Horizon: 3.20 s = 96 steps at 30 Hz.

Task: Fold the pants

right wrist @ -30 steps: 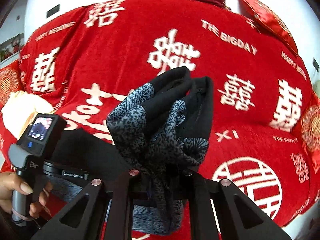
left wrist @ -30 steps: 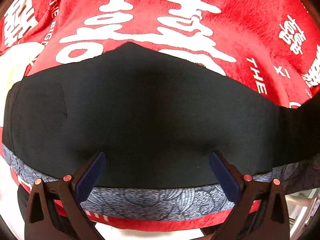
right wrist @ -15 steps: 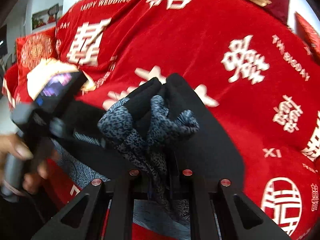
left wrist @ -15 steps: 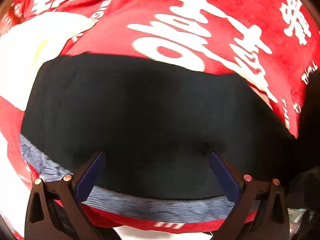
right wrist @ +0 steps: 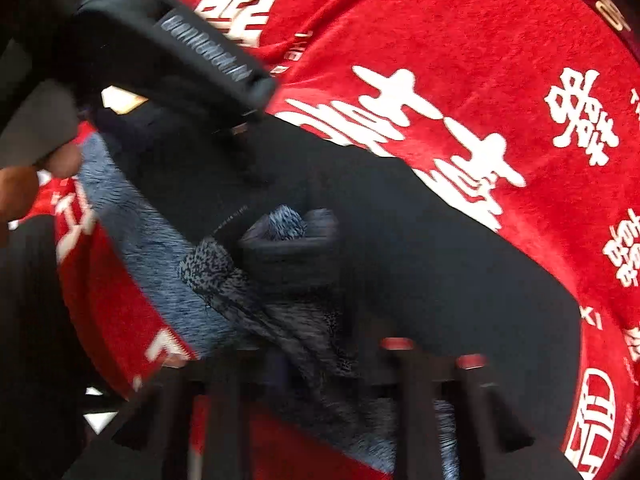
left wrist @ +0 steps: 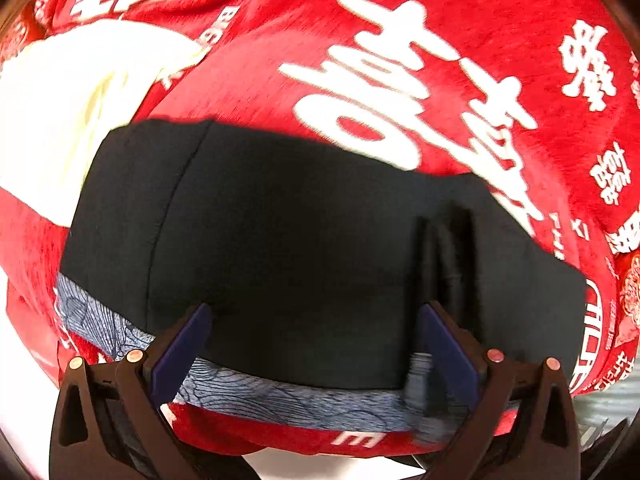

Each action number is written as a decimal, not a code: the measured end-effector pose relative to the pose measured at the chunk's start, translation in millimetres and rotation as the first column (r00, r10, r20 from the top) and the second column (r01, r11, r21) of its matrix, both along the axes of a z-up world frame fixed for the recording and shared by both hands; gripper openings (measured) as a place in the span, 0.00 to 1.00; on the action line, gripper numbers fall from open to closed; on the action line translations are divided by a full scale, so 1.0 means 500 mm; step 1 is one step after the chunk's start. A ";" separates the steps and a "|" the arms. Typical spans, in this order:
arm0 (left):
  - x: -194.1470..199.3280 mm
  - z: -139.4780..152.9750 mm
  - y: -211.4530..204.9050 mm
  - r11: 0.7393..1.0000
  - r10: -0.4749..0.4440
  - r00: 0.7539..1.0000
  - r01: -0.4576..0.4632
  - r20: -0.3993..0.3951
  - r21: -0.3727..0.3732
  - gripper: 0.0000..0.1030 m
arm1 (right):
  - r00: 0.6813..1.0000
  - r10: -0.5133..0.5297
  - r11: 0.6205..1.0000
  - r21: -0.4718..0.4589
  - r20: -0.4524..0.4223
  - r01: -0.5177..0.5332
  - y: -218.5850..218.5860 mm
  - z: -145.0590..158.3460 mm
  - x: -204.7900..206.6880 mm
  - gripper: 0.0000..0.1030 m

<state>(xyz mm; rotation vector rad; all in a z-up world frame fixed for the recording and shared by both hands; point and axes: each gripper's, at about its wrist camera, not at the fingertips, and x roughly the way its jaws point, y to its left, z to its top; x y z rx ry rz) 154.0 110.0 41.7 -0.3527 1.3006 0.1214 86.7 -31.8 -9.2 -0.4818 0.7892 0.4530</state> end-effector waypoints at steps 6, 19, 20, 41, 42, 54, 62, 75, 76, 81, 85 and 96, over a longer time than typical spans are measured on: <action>0.008 0.066 -0.066 0.996 -0.088 0.993 0.087 0.075 0.019 1.00 | 0.996 0.016 0.992 0.119 0.089 -0.027 -0.052 0.084 -0.097 0.98; -0.005 -0.029 -0.259 0.953 -0.292 0.956 0.291 -0.004 -0.080 1.00 | 0.895 -0.248 0.804 0.436 -0.371 0.404 -0.411 -0.056 -0.051 0.99; -0.004 -0.047 -0.252 0.958 -0.281 0.959 0.279 -0.030 -0.060 1.00 | 0.901 -0.238 0.798 0.456 -0.364 0.395 -0.416 -0.047 -0.058 0.99; -0.012 -0.061 -0.214 0.969 -0.232 0.970 0.237 -0.072 0.066 1.00 | 0.972 -0.074 0.843 0.506 -0.223 0.180 -0.415 0.069 0.021 0.99; -0.014 -0.063 -0.213 0.971 -0.226 0.972 0.231 -0.066 0.068 1.00 | 0.979 -0.078 0.853 0.496 -0.187 0.163 -0.417 0.089 0.030 0.99; -0.030 -0.067 -0.211 0.971 -0.229 0.973 0.230 -0.022 0.061 1.00 | 0.925 -0.127 0.857 0.429 -0.358 0.284 -0.400 0.028 0.240 1.00; -0.019 -0.071 -0.219 0.972 -0.226 0.974 0.225 -0.004 0.072 1.00 | 0.941 -0.169 0.898 0.347 -0.292 0.270 -0.373 0.004 0.122 1.00; -0.042 -0.075 -0.004 0.985 -0.069 0.997 0.071 -0.019 0.159 1.00 | 0.967 -0.195 0.977 0.051 -0.167 0.206 -0.175 -0.045 0.104 1.00; -0.047 -0.073 0.008 0.988 -0.079 0.997 0.079 -0.007 0.130 1.00 | 0.968 -0.197 0.977 0.048 -0.158 0.207 -0.164 -0.047 0.102 1.00; -0.077 -0.058 0.085 0.994 0.000 1.000 -0.002 0.017 0.107 1.00 | 0.973 -0.150 0.985 0.064 -0.176 0.163 -0.105 -0.022 0.108 1.00; -0.106 -0.060 0.138 0.996 0.080 0.997 -0.080 0.011 0.037 1.00 | 0.980 -0.117 0.993 -0.007 -0.163 0.117 -0.046 -0.026 0.120 1.00; -0.158 -0.066 0.187 0.995 0.098 0.995 -0.097 0.023 -0.039 1.00 | 0.953 0.233 0.972 0.066 -0.195 -0.224 0.146 0.043 0.186 1.00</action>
